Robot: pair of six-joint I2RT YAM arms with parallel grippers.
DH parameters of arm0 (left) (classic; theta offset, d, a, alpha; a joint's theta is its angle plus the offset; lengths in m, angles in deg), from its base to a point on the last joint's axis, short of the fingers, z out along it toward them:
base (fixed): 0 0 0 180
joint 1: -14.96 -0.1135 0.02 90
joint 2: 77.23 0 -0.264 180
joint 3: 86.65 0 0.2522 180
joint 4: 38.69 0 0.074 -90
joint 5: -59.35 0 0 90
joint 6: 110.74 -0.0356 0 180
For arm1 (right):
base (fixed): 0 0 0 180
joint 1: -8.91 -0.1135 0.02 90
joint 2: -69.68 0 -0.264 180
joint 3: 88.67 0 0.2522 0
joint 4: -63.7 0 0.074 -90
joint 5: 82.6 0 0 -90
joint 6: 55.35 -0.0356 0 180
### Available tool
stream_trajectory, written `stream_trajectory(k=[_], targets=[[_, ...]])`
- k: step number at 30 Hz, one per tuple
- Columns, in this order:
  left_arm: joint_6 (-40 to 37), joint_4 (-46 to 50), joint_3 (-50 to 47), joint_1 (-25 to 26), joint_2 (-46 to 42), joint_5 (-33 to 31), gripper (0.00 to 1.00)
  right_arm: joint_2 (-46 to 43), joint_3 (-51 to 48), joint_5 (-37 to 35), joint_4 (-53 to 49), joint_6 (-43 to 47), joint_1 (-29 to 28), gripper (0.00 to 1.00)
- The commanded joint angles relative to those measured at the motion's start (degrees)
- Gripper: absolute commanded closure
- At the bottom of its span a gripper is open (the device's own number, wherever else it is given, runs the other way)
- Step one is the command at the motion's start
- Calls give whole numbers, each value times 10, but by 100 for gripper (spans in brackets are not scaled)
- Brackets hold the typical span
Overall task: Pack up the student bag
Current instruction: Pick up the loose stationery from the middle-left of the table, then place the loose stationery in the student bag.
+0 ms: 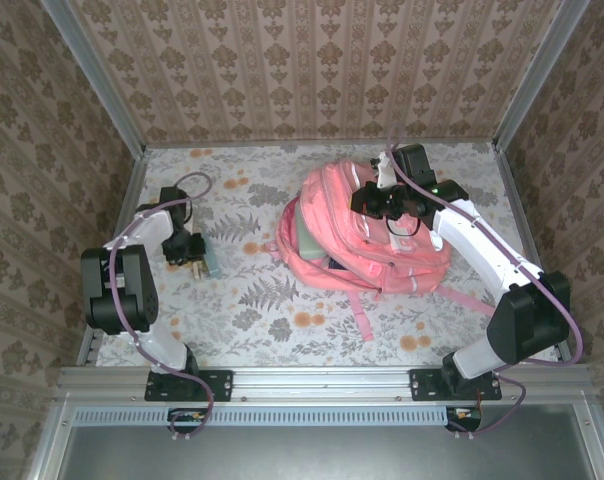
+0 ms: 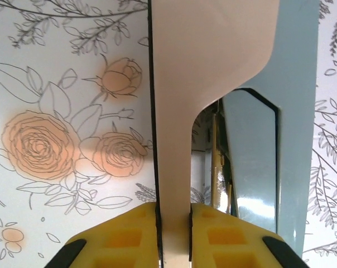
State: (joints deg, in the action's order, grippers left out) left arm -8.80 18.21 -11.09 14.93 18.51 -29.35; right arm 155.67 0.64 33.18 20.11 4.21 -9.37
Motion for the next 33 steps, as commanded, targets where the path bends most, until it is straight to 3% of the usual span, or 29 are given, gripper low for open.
stream_trajectory(k=[1, 4, 9, 18, 26, 33], targets=[[6, 21, 5, 9, -30, 1, 88, 2, 2, 1, 7, -1, 1, 93], [22, 29, 6, 18, -47, 10, 95, 6, 6, 13, 7, -5, 7, 94], [73, 36, 10, 49, -90, 50, 97, -3, 15, 52, 25, -32, 36, 97], [215, 1, 46, 186, -125, 73, 99, -8, 26, 127, 54, -71, 101, 100], [308, -62, 143, 331, -37, 72, 98, -17, 30, 145, 49, -71, 112, 99], [320, -58, 262, 356, 61, 80, 99, -21, 14, 163, 58, -75, 112, 99]])
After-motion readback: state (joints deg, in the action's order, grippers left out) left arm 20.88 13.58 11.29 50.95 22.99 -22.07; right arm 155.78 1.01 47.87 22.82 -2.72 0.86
